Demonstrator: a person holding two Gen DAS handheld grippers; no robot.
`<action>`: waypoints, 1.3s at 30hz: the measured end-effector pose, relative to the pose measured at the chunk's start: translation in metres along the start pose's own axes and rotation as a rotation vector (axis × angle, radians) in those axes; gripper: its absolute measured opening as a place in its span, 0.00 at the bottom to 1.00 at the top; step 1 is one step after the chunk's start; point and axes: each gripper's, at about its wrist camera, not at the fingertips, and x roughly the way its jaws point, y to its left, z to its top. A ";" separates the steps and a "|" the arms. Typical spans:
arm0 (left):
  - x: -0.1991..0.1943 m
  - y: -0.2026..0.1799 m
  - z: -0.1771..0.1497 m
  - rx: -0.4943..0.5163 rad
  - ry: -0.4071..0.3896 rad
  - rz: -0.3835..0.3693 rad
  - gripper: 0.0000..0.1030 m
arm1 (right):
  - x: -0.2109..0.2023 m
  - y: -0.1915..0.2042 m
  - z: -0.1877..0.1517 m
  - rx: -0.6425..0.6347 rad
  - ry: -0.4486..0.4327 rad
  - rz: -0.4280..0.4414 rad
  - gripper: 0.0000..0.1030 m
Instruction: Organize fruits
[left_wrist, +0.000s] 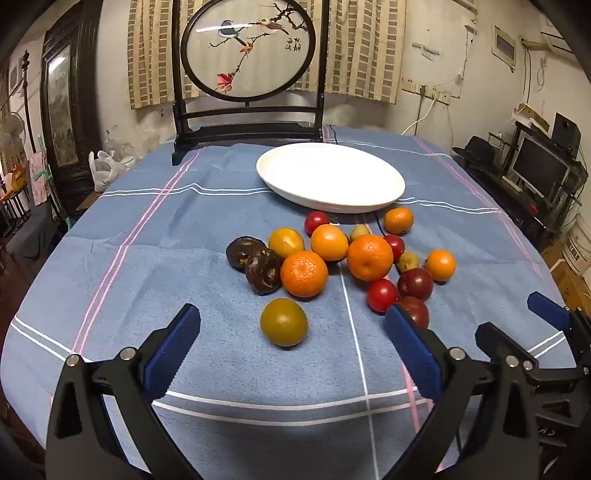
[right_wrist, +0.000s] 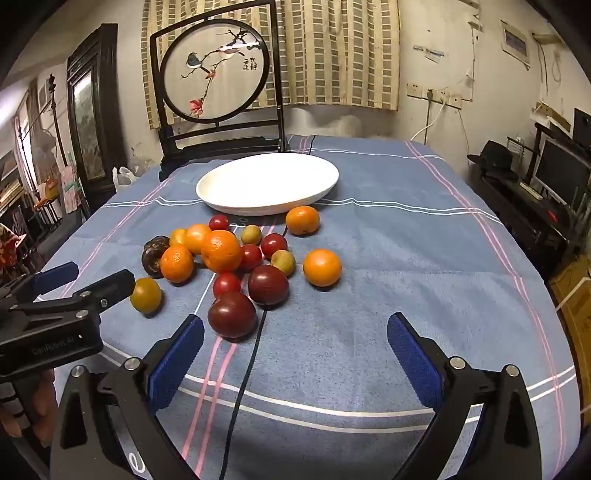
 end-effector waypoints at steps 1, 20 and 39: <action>0.000 -0.001 0.000 0.008 -0.005 -0.002 0.95 | -0.001 0.000 0.000 0.010 -0.022 0.011 0.97; -0.006 0.002 -0.003 -0.013 -0.033 -0.042 0.95 | 0.001 0.002 -0.001 -0.004 0.005 -0.009 0.97; -0.006 -0.002 -0.006 -0.009 -0.025 -0.055 0.95 | 0.002 0.000 -0.003 -0.002 0.013 0.001 0.97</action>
